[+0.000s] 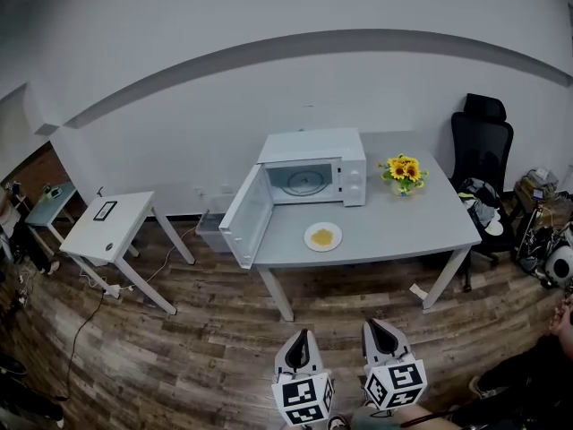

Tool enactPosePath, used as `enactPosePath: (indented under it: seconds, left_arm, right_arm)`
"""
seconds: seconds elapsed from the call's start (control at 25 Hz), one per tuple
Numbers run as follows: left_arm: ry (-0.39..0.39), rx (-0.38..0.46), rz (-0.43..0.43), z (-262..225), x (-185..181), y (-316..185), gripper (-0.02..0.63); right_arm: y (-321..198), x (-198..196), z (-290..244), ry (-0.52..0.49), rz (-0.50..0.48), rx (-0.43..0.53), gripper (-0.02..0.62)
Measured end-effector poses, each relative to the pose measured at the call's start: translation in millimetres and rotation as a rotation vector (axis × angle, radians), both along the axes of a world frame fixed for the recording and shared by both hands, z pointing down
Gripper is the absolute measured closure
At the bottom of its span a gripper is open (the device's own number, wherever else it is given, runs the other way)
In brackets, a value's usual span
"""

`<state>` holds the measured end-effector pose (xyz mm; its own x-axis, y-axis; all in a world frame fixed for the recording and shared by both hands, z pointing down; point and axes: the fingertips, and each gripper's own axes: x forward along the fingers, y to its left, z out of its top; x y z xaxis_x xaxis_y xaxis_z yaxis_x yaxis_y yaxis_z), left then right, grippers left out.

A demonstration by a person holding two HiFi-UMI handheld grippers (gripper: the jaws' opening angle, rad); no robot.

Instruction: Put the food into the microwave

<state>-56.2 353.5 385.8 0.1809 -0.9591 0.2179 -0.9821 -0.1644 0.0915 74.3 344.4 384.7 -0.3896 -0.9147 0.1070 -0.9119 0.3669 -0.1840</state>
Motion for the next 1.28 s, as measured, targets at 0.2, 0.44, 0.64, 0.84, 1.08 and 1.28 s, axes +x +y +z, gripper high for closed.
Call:
enactPosePath:
  seconds: [0.2,0.44,0.64,0.84,1.08,1.28]
  left_arm:
    - [-0.002,-0.003,0.021,3.2,0.0,-19.0,0.609]
    - [-0.005,-0.004,0.036,4.7,5.7,-48.0,0.609]
    - [-0.014,-0.006,0.031,3.3,8.6,-77.6,0.609]
    - [-0.017,0.009,0.007,-2.5,11.5,-109.6,0.609]
    - [-0.012,0.008,-0.029,-2.7,17.3,-144.6,0.609]
    - [-0.011,-0.007,-0.061,0.8,23.0,-165.3,0.609]
  right_arm:
    - [-13.0,5.1,11.2,0.049,0.039,-0.026,0.580]
    - [-42.7,10.3,12.3,0.074,0.054,-0.020,0.580]
    - [-77.3,12.8,10.3,0.057,0.041,-0.031,0.580]
    - [-111.5,13.3,8.6,0.050,0.003,-0.038,0.580]
    - [-151.0,21.5,7.1,0.043,-0.026,-0.046,0.580]
    - [-177.3,32.1,9.6,0.039,-0.041,-0.064,0.580]
